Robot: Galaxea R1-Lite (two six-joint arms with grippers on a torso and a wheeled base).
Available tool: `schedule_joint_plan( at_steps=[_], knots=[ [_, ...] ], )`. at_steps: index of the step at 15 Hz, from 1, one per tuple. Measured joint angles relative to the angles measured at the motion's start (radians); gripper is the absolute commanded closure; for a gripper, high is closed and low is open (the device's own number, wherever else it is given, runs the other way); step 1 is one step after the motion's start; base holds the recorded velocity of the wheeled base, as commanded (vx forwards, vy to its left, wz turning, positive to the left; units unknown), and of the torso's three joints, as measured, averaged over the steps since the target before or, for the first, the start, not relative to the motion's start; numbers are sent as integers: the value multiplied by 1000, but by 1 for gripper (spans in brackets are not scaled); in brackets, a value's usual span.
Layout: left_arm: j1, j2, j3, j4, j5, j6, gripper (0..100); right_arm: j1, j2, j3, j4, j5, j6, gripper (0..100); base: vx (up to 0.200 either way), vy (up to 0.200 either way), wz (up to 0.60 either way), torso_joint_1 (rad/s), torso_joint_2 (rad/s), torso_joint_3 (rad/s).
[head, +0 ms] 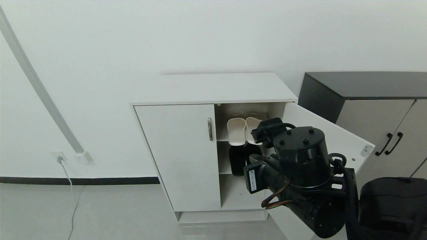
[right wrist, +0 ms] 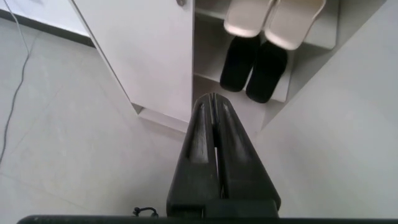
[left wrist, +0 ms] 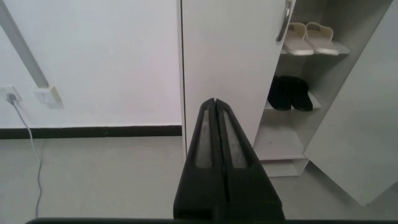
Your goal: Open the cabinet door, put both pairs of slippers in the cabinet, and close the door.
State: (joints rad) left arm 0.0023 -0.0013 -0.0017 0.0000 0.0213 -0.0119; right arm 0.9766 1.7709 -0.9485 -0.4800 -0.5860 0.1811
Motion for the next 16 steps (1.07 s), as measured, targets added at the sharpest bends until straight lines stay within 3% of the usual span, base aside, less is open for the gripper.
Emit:
schedule_joint_plan(
  at_steps=[13, 16],
  knots=[
    [0, 0, 0, 0, 0, 0, 100, -1, 0, 5, 0, 0, 0, 100, 0, 0, 0, 233, -553, -317],
    [0, 0, 0, 0, 0, -1, 100, -10, 2, 5, 1, 0, -2, 100, 0, 0, 0, 37, -78, -42]
  ],
)
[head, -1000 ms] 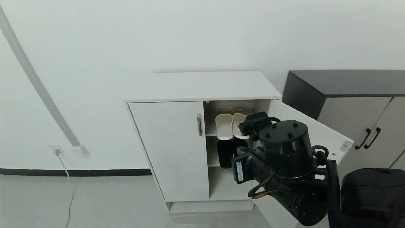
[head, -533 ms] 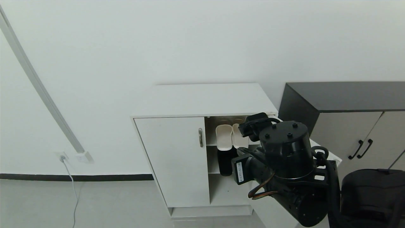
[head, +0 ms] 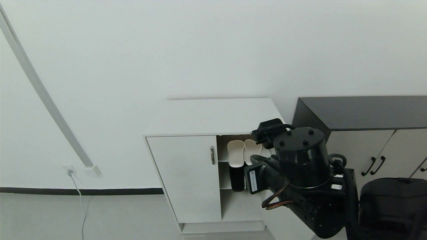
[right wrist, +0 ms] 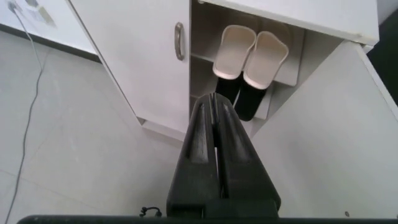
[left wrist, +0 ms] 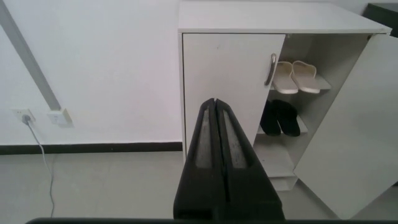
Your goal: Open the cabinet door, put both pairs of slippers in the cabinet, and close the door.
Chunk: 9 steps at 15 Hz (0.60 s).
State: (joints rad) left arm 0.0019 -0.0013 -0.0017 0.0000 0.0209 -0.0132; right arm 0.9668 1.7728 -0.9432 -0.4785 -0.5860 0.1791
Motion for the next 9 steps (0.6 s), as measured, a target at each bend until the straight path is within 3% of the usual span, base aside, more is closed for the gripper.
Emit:
schedule_joint_plan(
  at_steps=[6, 9],
  knots=[
    [0, 0, 0, 0, 0, 0, 100, -9, 6, 0, -1, 1, -4, 100, 0, 0, 0, 0, 0, 0],
    [0, 0, 0, 0, 0, 0, 100, -10, 7, 0, -1, 16, -3, 100, 0, 0, -600, -1, 1, 1]
  ],
)
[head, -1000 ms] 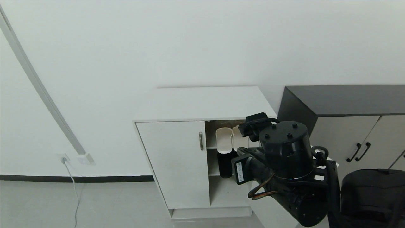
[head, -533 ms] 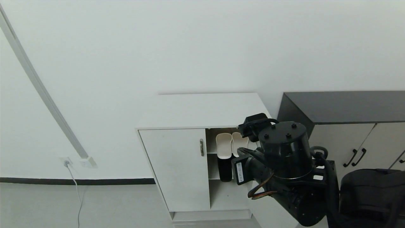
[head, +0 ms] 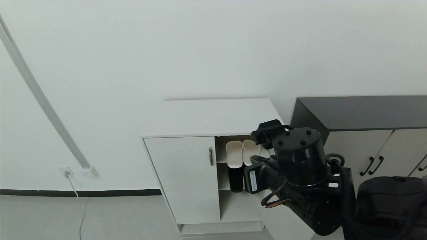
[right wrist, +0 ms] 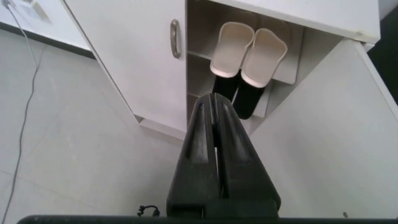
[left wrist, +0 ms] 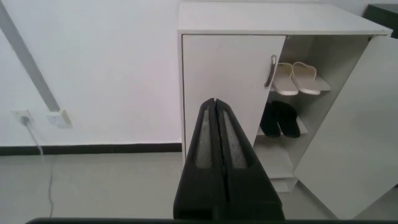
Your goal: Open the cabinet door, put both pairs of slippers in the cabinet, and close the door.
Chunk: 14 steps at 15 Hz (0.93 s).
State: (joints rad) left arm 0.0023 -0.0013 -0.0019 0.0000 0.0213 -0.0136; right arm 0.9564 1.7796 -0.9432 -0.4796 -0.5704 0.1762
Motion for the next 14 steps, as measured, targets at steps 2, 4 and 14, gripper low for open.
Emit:
schedule_joint_plan(
  at_steps=[2, 4, 14],
  knots=[
    [-1, 0, 1, 0, 0, 0, 100, -16, 1, 0, 0, 4, -1, 100, 0, 0, -600, 12, 0, 0],
    [0, 0, 1, 0, 0, 0, 100, -27, 5, 0, 0, 4, -5, 100, 0, 0, 0, 0, 0, 0],
    [0, 0, 0, 0, -2, 2, 100, -56, 24, -2, -3, 2, -22, 100, -100, 0, 0, 1, 3, 0]
  ],
)
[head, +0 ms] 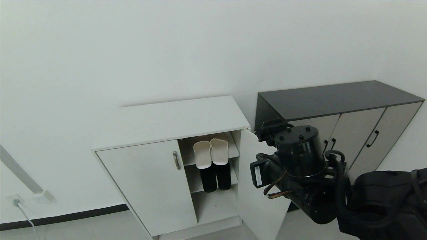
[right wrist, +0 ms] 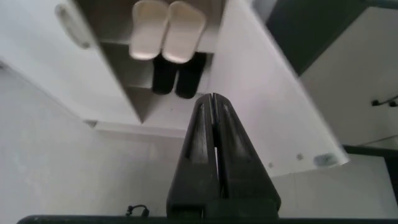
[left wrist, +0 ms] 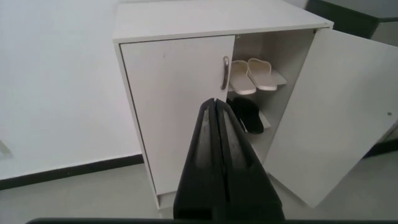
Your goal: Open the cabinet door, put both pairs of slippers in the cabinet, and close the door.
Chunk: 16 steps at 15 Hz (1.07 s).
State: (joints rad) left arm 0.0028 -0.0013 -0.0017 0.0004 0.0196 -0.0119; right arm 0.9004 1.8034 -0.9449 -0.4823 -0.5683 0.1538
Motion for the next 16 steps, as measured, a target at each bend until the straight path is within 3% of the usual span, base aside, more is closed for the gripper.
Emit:
schedule_joint_plan(
  at_steps=[6, 11, 16],
  knots=[
    [0, 0, 0, 0, 0, 0, 100, -87, 27, -30, -26, 33, -4, 100, -33, 0, 0, -3, 0, 0],
    [-1, 0, 0, 0, 0, 1, 100, -295, 115, -218, 38, 186, -9, 100, 0, 0, 0, 0, 0, 0],
    [-1, 0, 0, 0, -1, 2, 100, -432, 224, -319, 69, 277, 5, 100, 0, 0, 0, 0, 0, 0]
  ],
)
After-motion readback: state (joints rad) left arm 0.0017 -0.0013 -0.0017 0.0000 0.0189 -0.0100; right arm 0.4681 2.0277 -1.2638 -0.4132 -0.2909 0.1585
